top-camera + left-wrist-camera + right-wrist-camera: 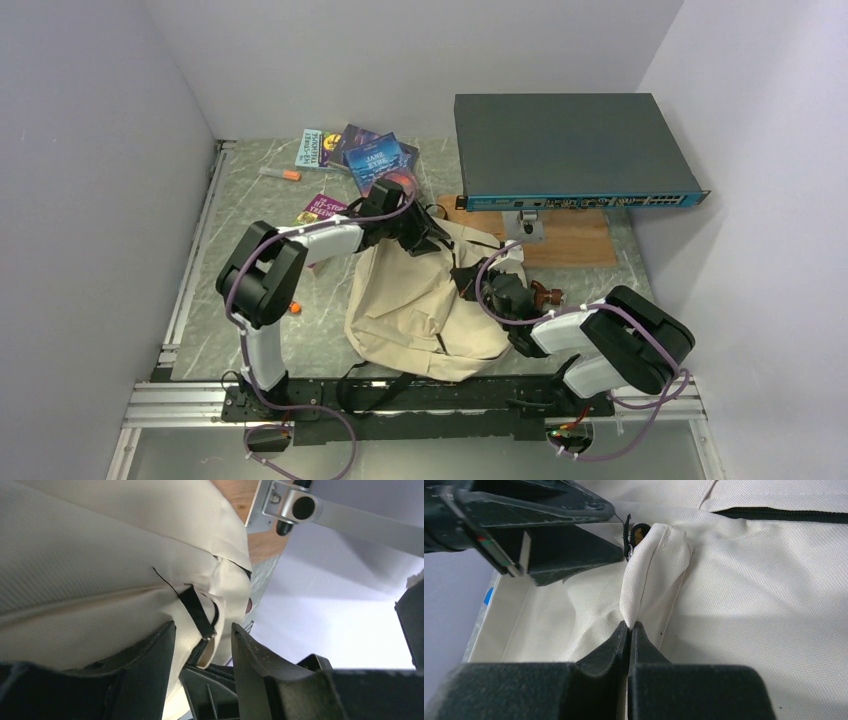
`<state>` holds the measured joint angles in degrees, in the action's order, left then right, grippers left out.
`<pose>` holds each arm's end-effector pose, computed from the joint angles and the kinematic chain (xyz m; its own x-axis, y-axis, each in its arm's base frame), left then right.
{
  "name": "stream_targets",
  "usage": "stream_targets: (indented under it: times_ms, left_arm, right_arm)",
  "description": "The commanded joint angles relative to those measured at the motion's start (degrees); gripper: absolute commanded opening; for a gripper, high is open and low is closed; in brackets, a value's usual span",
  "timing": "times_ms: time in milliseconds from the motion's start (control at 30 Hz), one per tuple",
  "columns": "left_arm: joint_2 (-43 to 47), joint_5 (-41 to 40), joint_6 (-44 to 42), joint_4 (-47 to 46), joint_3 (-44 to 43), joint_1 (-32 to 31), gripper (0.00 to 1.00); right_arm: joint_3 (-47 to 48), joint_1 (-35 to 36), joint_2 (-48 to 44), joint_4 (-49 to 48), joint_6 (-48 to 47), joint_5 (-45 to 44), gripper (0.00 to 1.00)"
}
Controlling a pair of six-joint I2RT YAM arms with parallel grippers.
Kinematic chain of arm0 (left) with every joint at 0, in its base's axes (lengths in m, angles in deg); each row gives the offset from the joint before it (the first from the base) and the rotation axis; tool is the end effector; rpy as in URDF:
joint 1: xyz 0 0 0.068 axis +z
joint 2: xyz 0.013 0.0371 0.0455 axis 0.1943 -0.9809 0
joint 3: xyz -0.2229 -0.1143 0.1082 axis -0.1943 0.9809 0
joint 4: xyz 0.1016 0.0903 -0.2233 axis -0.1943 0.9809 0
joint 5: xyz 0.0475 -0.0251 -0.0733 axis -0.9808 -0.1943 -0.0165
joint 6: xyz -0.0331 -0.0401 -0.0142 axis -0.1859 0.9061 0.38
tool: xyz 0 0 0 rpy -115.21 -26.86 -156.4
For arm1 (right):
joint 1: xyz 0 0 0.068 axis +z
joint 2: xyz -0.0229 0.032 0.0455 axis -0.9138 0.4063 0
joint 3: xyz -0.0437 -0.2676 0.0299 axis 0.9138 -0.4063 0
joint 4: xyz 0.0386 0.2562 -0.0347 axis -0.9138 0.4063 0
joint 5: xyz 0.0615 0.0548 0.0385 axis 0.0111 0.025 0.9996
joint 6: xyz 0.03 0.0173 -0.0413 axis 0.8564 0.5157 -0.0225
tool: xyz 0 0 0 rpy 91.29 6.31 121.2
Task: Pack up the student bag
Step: Unzip the student bag at the center of the board.
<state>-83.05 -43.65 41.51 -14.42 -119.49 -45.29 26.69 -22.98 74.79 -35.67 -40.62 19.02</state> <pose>0.3305 -0.2411 0.1898 -0.8980 -0.4399 -0.0068 -0.2434 0.5097 -0.8252 0.1717 0.1471 0.1392 -0.4478 0.4952 -0.7445 -0.2096 0.7513 0.6258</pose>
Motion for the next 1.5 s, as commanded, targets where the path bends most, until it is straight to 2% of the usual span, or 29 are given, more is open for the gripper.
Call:
stream_targets:
  times_ms: [0, 333, 500, 600, 767, 833, 1033, 1200, 1333, 1467]
  left_arm:
    - [-3.18, 4.72, 2.63, 1.16, -4.12, 0.58, 0.50]
    - [-8.45, 4.78, -3.54, 20.86, -16.32, 0.86, 0.46]
    - [-11.34, 6.27, -6.78, 27.70, -19.96, 1.08, 0.30]
    - [-11.44, 6.60, -7.16, 28.34, -19.25, 1.11, 0.21]
    - [-11.39, 5.60, -7.97, 28.08, -19.15, 1.04, 0.19]
    - [-11.73, 5.71, -8.27, 27.91, -19.51, 1.05, 0.21]
    - [-13.52, 7.01, -9.37, 28.56, -21.62, 1.17, 0.36]
    - [-14.03, 6.99, -9.89, 27.91, -22.22, 1.47, 0.39]
    - [-15.17, 8.19, -10.26, 26.77, -22.53, 1.74, 0.34]
    - [-14.42, 6.18, -12.93, 27.24, -23.22, 1.74, 0.17]
  right_arm:
    - [-0.06, -0.33, -1.22, -2.20, -1.46, -1.69, 0.00]
    - [1.64, 0.20, -0.61, -0.60, -4.59, -1.37, 0.00]
    - [1.64, 0.98, -1.76, -0.75, -6.43, -1.52, 0.00]
    - [1.91, 0.99, -1.51, -0.45, -6.44, -1.72, 0.00]
    - [2.42, 1.06, -1.34, 0.12, -6.45, -1.40, 0.00]
    - [2.54, 1.02, -1.27, 0.42, -6.35, -1.62, 0.00]
    - [2.75, 1.02, -1.43, 1.22, -6.71, -2.10, 0.00]
    - [2.92, 1.07, -1.38, 1.68, -6.77, -2.61, 0.00]
    - [2.99, 1.05, -1.78, 2.41, -7.13, -3.16, 0.00]
    - [2.98, 1.05, -2.73, 2.82, -7.49, -3.22, 0.01]
